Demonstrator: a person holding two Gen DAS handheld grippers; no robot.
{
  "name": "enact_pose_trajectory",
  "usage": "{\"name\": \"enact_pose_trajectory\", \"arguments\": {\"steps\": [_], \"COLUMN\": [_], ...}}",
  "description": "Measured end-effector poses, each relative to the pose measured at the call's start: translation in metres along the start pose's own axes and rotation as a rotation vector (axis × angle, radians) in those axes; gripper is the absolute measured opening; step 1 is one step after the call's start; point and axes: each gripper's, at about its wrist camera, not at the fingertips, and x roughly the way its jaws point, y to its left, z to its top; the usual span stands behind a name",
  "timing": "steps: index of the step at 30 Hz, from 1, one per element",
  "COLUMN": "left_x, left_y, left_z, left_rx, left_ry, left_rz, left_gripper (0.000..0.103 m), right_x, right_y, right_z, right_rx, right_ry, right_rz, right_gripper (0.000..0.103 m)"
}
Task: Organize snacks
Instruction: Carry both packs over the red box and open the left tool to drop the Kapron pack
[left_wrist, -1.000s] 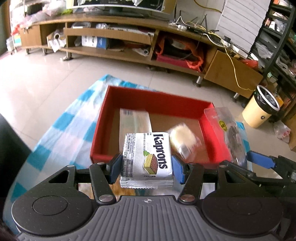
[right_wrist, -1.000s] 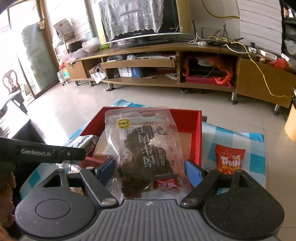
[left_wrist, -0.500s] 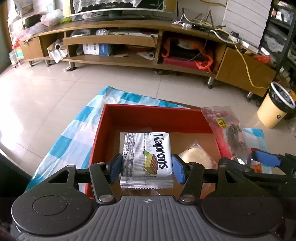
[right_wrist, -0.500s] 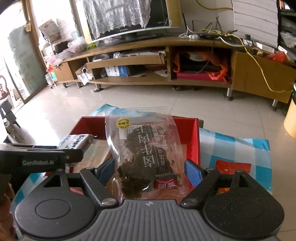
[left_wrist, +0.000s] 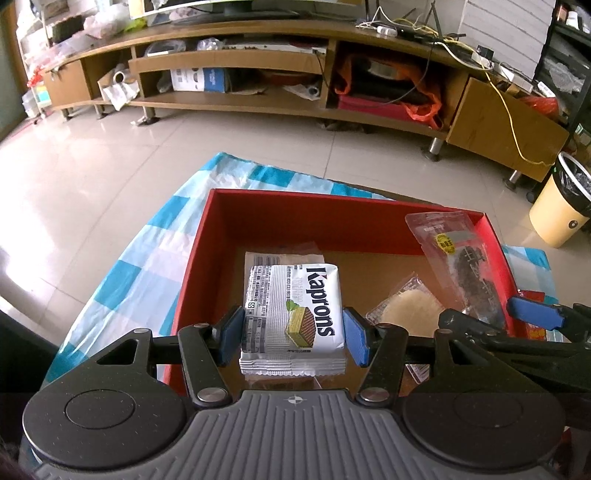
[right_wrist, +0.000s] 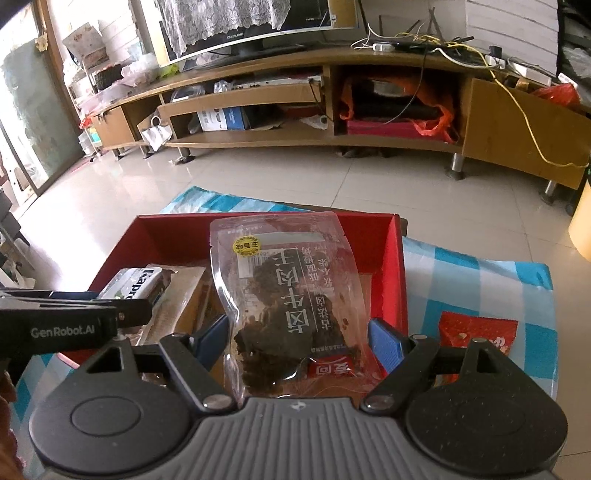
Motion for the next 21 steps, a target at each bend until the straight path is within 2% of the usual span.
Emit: {"name": "enact_pose_trajectory", "arguments": {"steps": [13,17,21], "left_x": [0.006,0.008,0.009], "left_y": [-0.003,-0.005,-0.006], "left_z": [-0.002,-0.002,-0.003], "left_rx": [0.006,0.009,0.013], "left_ry": [0.019,0.024,0.025], "left_rz": [0.008,0.011,0.011], "left_gripper": [0.065,0.062,0.066], "right_x": [0.005,0.008,0.012], "right_y": [-0.001,0.0,0.0], "right_z": [-0.002,-0.004,-0.005], "right_rx": [0.003,-0.002,-0.005], "right_ry": [0.026,0.043,0.055], "right_rz": [-0.009,-0.005,-0.009], "right_gripper": [0.082,0.085,0.086]}}
